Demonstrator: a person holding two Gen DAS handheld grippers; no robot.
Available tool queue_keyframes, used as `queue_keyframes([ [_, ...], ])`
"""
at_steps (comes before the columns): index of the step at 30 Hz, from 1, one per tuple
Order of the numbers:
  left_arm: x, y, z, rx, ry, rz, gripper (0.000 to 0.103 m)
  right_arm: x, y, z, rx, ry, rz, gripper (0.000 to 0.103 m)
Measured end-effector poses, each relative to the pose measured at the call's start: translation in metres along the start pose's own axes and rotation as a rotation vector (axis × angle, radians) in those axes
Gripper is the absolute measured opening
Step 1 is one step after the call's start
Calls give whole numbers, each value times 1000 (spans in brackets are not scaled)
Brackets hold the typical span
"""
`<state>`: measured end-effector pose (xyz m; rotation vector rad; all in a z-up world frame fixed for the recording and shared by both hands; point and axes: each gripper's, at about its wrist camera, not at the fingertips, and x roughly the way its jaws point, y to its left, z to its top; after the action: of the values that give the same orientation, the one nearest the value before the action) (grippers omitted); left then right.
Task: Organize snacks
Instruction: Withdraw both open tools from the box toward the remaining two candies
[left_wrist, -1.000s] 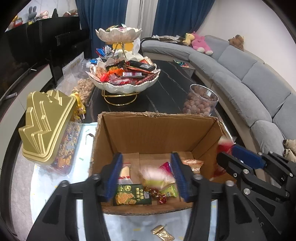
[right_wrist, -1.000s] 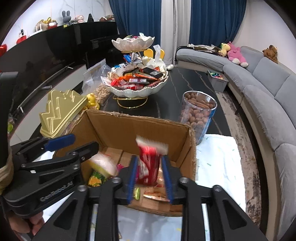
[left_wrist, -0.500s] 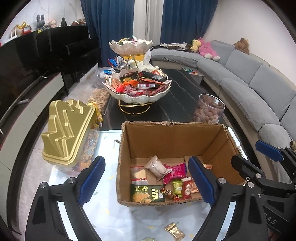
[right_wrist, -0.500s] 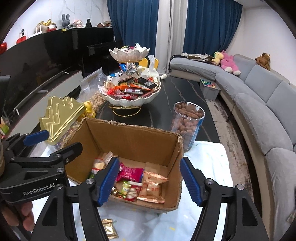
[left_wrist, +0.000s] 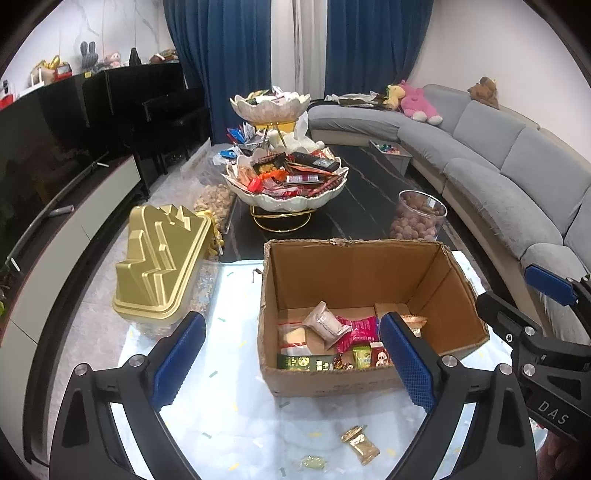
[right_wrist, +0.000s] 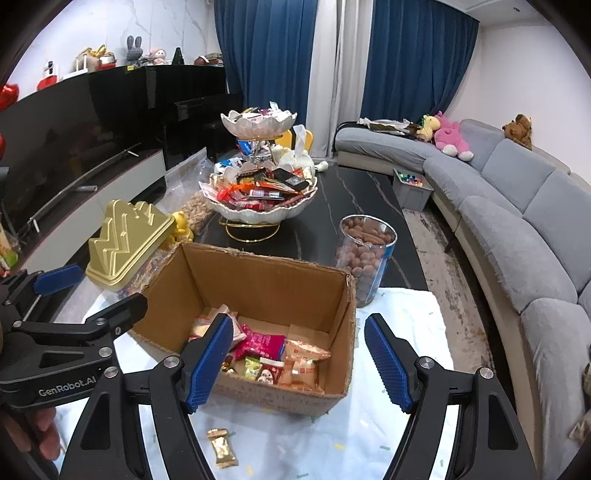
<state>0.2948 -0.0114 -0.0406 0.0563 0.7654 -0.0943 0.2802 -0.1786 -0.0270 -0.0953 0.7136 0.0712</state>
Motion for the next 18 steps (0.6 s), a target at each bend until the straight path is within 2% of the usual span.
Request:
queue_keyframes([
  [18,-30,6,-38,16,-4,-18,96,-34,20,-27,-54,-44,27,74],
])
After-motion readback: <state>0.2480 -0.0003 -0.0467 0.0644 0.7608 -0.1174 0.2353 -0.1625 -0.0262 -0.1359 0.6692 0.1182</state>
